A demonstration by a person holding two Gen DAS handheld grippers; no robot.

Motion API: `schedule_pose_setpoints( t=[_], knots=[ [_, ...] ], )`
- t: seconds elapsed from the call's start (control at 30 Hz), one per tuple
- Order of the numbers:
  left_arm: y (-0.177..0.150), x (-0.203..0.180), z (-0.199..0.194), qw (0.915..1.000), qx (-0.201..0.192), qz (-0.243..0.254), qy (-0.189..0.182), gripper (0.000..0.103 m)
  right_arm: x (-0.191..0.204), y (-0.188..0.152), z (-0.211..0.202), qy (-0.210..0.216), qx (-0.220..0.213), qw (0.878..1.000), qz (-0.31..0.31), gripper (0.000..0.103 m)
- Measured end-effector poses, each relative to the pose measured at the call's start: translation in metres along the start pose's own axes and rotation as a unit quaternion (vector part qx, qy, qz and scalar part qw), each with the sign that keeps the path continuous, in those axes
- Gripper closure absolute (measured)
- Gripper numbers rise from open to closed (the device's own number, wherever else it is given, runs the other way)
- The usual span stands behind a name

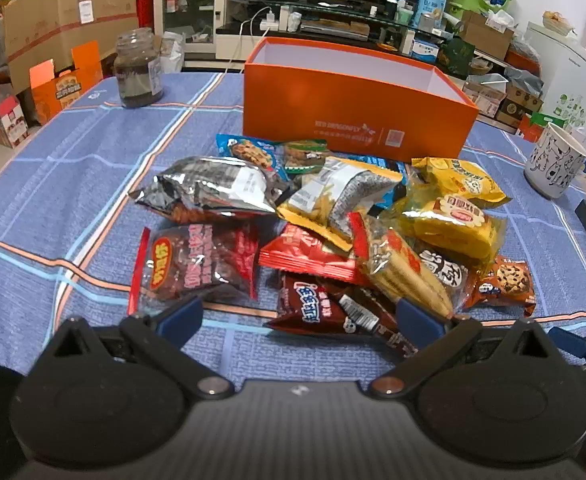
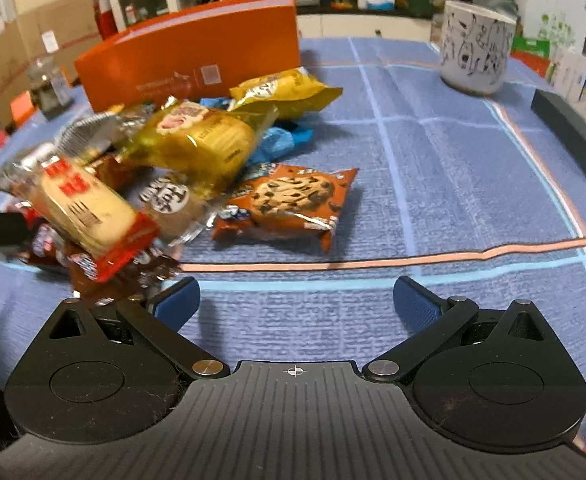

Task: Organize snacks
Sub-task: 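Move both grippers down toward the snack pile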

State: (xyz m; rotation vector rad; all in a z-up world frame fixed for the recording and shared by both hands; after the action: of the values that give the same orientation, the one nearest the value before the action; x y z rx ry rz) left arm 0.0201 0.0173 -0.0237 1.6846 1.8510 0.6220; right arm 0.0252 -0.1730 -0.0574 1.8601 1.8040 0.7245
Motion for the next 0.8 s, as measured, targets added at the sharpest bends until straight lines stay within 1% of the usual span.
schedule_pose_setpoints(
  t=[0.03,0.1,0.23,0.27,0.33,0.37,0.47,0.53,0.57,0.67,0.73,0.8],
  knots=[
    [0.0,0.001,0.0,1.0,0.001,-0.001,-0.001,0.001,0.004,-0.003,0.002,-0.012,-0.008,1.0,-0.015,0.006],
    [0.001,0.004,0.001,1.0,0.001,-0.003,-0.005,0.001,0.002,-0.008,0.0,-0.011,-0.026,1.0,-0.014,0.006],
    [0.001,0.008,0.002,1.0,0.001,-0.004,-0.009,0.001,-0.002,-0.012,0.0,-0.001,-0.047,0.999,-0.028,0.006],
    [0.0,0.009,0.003,1.0,0.002,-0.004,-0.009,0.001,-0.002,-0.01,0.001,0.001,-0.041,0.999,-0.029,0.006],
    [0.001,0.013,0.004,0.9999,0.003,-0.007,-0.007,0.001,-0.003,-0.001,0.0,-0.002,-0.013,1.0,-0.023,0.006],
    [0.002,0.016,0.004,0.9999,0.002,-0.009,-0.006,0.001,-0.004,0.003,-0.004,0.002,-0.012,1.0,-0.017,0.007],
    [0.008,0.031,0.001,0.9997,-0.006,-0.023,-0.006,0.001,0.001,0.012,-0.038,0.056,-0.078,0.995,-0.024,0.006],
    [0.014,0.04,-0.003,0.9989,-0.01,-0.041,-0.019,0.001,0.01,0.022,-0.052,0.092,-0.105,0.989,-0.053,0.006],
    [0.016,0.043,-0.005,0.9981,-0.011,-0.051,-0.033,0.001,0.015,0.027,-0.053,0.103,-0.106,0.987,-0.065,0.006],
    [0.021,0.043,-0.006,0.9942,-0.008,-0.068,-0.082,0.001,0.029,0.039,-0.043,0.156,-0.079,0.98,-0.1,0.007],
    [0.021,0.037,-0.005,0.9917,-0.013,-0.06,-0.113,0.001,0.038,0.041,-0.035,0.184,-0.056,0.973,-0.129,0.007],
    [0.019,0.028,-0.003,0.99,-0.018,-0.045,-0.132,0.001,0.049,0.039,-0.028,0.197,-0.047,0.966,-0.162,0.012]
  ],
)
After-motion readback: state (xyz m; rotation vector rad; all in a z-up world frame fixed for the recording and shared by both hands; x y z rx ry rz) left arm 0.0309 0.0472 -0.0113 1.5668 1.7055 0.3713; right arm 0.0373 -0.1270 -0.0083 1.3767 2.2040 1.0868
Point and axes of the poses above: each gripper's, at about its wrist camera, not at the fingertips, and z roughly the way its jaws point, x to its left, y to its top, the point moved 1 cm from there along z, roughly the way its jaws point, and after that the axes turned 1 degree about z, right-handed, at the moved point
